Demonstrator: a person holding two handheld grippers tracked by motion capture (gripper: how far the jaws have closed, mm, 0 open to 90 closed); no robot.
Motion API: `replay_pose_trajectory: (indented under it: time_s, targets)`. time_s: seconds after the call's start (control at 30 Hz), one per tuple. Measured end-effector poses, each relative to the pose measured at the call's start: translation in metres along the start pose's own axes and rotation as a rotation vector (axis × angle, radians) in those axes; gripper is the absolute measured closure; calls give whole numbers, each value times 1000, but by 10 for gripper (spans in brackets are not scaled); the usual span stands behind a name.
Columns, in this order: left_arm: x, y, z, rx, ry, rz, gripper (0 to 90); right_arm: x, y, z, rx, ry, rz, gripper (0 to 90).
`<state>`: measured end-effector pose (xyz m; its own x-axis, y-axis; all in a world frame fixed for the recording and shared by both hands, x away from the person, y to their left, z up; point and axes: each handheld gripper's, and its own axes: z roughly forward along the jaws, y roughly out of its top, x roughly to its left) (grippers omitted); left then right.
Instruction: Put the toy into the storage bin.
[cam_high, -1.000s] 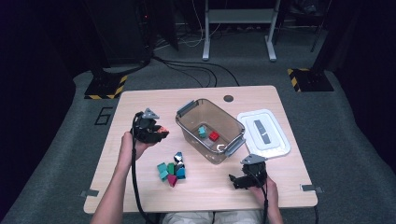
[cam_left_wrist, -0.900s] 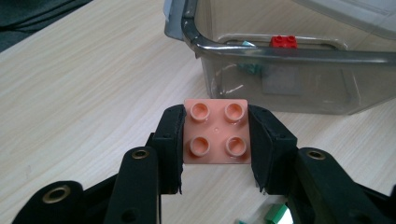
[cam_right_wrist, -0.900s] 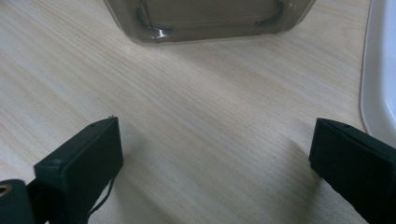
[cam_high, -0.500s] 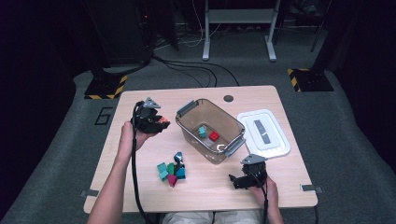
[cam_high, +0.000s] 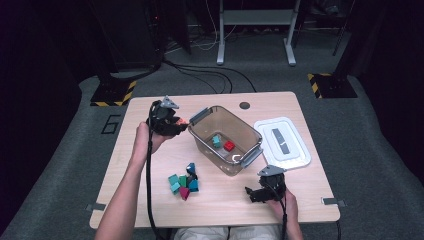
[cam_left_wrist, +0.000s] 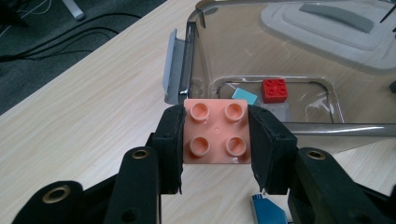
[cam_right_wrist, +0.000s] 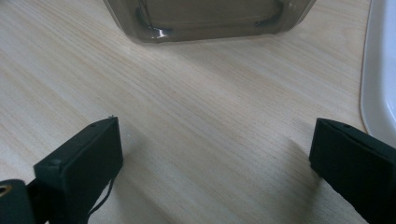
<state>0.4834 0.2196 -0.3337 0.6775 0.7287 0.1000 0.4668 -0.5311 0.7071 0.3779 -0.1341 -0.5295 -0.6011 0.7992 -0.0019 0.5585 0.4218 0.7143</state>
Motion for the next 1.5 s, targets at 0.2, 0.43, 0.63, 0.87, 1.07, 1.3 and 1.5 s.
replay_pose_trajectory:
  time_s: [0.2,0.43,0.63,0.87,1.07,1.3,1.5]
  targets:
    - [-4,10,4,-14,-4,4,585,0,0,0,0,0,1,20]
    - [-7,17,12,-10,-9,14,585,0,0,0,0,0,0,20]
    - [-12,27,20,-6,-12,27,585,0,0,0,1,0,2,20]
    - [-16,34,31,4,-9,39,585,0,0,0,0,0,0,20]
    - [-19,38,39,19,-21,46,585,0,0,0,0,0,3,20]
    - [-21,41,49,35,-36,51,585,0,0,0,-1,0,3,20]
    - [-25,44,59,53,-51,56,585,0,0,0,-1,0,3,20]
